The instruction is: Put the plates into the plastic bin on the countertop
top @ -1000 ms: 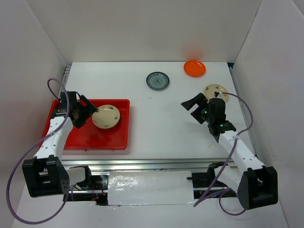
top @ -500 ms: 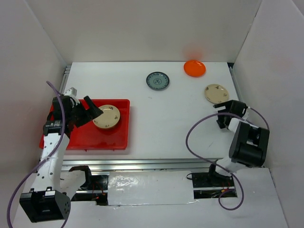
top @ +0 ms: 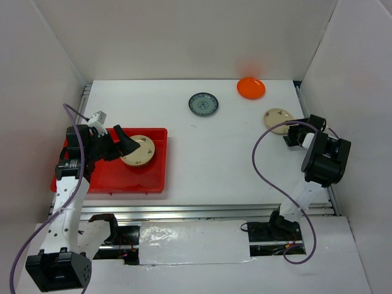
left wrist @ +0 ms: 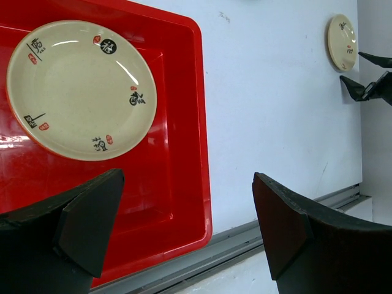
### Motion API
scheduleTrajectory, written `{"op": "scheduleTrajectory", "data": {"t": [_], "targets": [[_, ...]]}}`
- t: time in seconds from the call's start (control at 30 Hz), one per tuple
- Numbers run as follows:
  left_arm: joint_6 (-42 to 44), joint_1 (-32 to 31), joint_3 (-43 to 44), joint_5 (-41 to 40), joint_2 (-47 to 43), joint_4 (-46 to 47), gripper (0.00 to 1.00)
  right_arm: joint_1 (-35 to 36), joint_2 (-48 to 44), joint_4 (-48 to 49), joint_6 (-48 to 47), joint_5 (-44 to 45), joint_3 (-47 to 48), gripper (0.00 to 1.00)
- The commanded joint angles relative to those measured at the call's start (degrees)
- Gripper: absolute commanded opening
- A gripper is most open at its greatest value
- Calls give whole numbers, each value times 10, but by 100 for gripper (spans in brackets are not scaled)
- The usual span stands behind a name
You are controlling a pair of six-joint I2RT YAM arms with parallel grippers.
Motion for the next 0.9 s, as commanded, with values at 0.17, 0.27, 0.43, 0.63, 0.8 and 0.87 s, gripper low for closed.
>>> {"op": "scheduleTrajectory", "data": {"t": [0.17,0.27,0.43,0.63,0.8,0.87], "targets": [[27,-3,24,7,1,3,99,-2,72,-100,-11,-33,89,39],[21,-2,24,-2,4,3,99,4,69,-100,-23,-43,91,0],[2,-2,31,12,10,9,99,59,-36,-89,-67,-23,48,0],[-82,-18,32,180,16,161,99,255,-265,-149,-141,132,-34,0],[-132,-48,62,238,78,237,99,454,-349,-174,-177,140,-48,0],[-108,-58,95,224,105,190,99,504,-350,-129,-184,20,-52,0]]}}
